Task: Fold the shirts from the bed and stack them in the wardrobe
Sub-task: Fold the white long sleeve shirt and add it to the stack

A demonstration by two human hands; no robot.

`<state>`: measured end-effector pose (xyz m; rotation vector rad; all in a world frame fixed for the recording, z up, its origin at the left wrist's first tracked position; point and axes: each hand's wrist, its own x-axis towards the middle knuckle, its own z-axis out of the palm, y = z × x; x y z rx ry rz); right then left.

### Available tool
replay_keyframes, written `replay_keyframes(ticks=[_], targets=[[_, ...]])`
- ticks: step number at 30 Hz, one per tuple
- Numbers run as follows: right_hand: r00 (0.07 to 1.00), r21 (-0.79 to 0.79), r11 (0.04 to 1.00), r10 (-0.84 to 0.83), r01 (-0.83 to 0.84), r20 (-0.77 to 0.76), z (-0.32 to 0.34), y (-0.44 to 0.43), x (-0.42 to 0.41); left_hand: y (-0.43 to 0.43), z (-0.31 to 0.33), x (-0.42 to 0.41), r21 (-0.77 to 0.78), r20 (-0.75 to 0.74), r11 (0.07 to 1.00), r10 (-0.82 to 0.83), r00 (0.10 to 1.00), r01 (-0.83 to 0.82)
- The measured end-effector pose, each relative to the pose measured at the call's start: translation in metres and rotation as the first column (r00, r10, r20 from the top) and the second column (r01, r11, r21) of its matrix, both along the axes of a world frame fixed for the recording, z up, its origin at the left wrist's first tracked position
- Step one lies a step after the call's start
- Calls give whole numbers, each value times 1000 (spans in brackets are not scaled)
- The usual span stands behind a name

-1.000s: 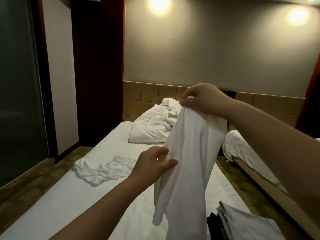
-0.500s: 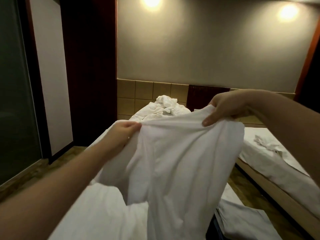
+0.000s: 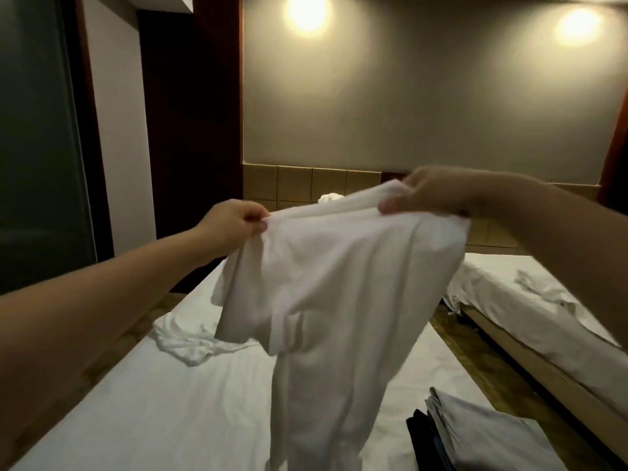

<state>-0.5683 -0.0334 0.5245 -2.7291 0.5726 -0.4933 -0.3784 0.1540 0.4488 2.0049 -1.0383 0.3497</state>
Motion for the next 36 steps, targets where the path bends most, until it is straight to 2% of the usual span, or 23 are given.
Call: replay_keyframes(ticks=[1, 2, 3, 6, 8, 10, 11, 13, 14, 15, 16, 18, 20, 22, 24, 26, 30, 33, 36], targets=[[983, 57, 998, -2, 13, -184, -2, 5, -4, 2, -3, 1, 18, -40, 1000, -15, 999, 16], [962, 83, 996, -1, 25, -272, -3, 6, -6, 5, -3, 3, -4, -91, 999, -41, 995, 40], [968, 106, 994, 15, 13, -252, -2, 4, -7, 8, 0, 5, -46, -131, 997, -74, 989, 69], [993, 79, 995, 58, -66, 104, 3, -1, -2, 18, 9, 9, -192, -223, 973, -169, 960, 127], [959, 34, 998, 35, -46, 280, -2, -2, 7, 21, 14, 9, -188, -208, 976, -151, 966, 113], [966, -123, 992, 50, -19, 253, -11, 2, 19, 24, 24, 10, -172, -78, 985, -11, 997, -2], [970, -241, 970, 62, -4, 235, -14, 4, 24, 26, 29, 12, -236, -22, 970, 54, 998, -57], [926, -420, 904, 88, 81, 366, -9, 9, 28, 28, 34, 16, -377, -21, 922, 85, 996, -86], [885, -445, 887, 108, 119, 452, -4, 14, 28, 27, 31, 14, -356, -19, 931, 83, 996, -85], [876, -491, 862, 132, 129, 463, 0, 16, 29, 25, 24, 13, -262, 0, 961, 92, 996, -89], [907, -547, 831, 150, 100, 393, -1, 19, 31, 23, 15, 14, -173, 20, 980, 99, 995, -94], [961, -639, 769, 152, 34, 233, -5, 17, 32, 25, 5, 21, -188, -22, 978, 91, 996, -94], [951, -627, 779, 181, 18, 252, -9, 15, 32, 31, 7, 26, -284, -110, 957, 31, 993, -62], [943, -543, 839, 179, 3, 281, -13, 13, 34, 33, 5, 27, -240, -119, 970, 12, 993, -41], [959, -497, 867, 160, -25, 232, -20, 12, 35, 31, 2, 27, -180, -114, 983, 22, 993, -43], [971, -488, 873, 133, -19, 201, -25, 14, 35, 31, 2, 27, -176, -101, 982, 45, 994, -63], [956, -545, 837, 118, 50, 270, -19, 24, 35, 24, -7, 15, -214, -62, 974, 65, 996, -77], [963, -581, 808, 77, 92, 260, -15, 28, 34, 17, -23, -1, -255, -117, 967, -32, 993, 1], [971, -599, 795, 55, 98, 233, -15, 23, 27, 18, -42, -4, -277, -259, 948, -228, 939, 154]])
